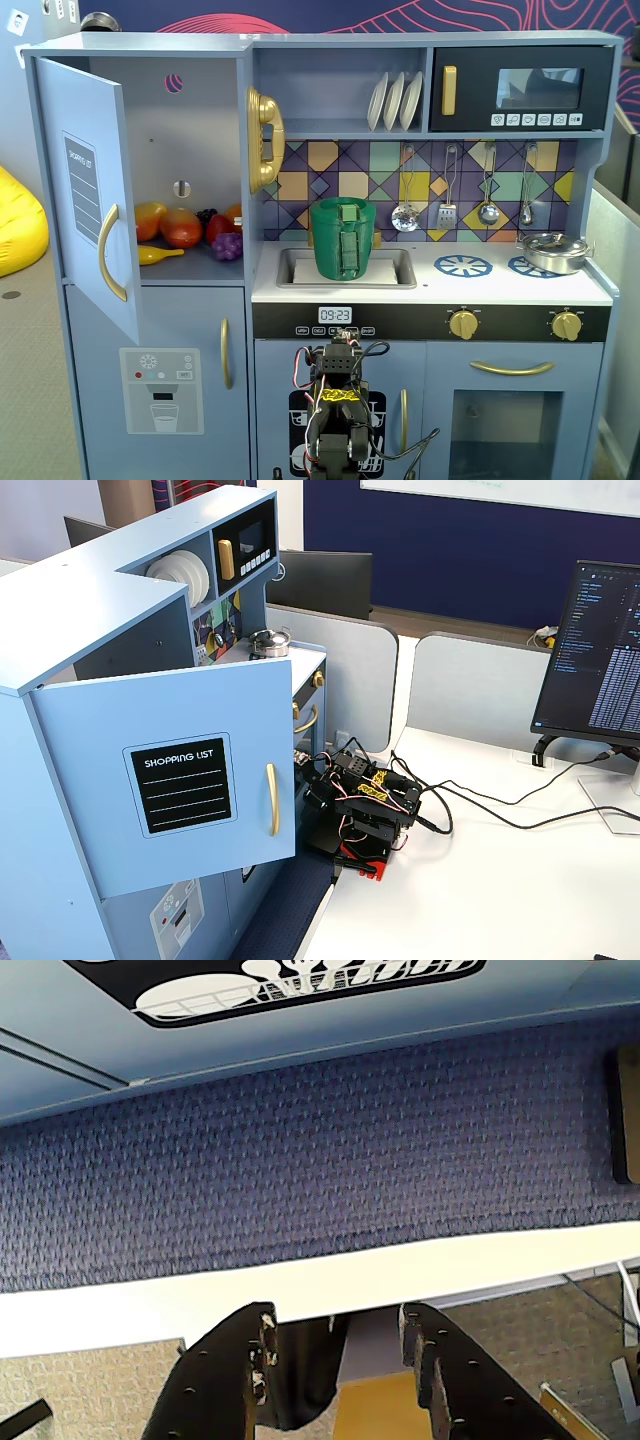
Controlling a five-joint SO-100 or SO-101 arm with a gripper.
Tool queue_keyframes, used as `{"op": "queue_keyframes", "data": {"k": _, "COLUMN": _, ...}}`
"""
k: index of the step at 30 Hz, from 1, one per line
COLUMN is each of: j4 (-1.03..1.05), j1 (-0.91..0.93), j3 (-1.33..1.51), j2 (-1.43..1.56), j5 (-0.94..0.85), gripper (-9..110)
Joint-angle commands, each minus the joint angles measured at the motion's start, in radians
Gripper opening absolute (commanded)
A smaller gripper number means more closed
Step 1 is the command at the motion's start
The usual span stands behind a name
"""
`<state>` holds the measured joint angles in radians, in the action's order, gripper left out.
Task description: Close the left cabinet door
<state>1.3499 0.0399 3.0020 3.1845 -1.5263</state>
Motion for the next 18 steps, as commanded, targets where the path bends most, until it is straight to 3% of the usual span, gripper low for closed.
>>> {"op": "queue_keyframes", "data": {"k": 1, "j4": 0.183, "j1": 0.04, "j3": -0.005, "j2": -0.005, "j5": 0.012, "gripper": 0}}
{"op": "queue_keyframes", "data": {"k": 12, "j4": 0.183, "j1": -0.003, "j3": -0.005, "j2": -0.005, "j5": -0.032, "gripper": 0}}
{"op": "queue_keyframes", "data": {"k": 15, "j4": 0.118, "j1": -0.181, "j3": -0.025, "j2": -0.009, "j5": -0.069, "gripper": 0}}
{"op": "queue_keyframes", "data": {"k": 18, "j4": -0.028, "j1": -0.495, "j3": -0.092, "j2": -0.009, "j5": -0.072, "gripper": 0}}
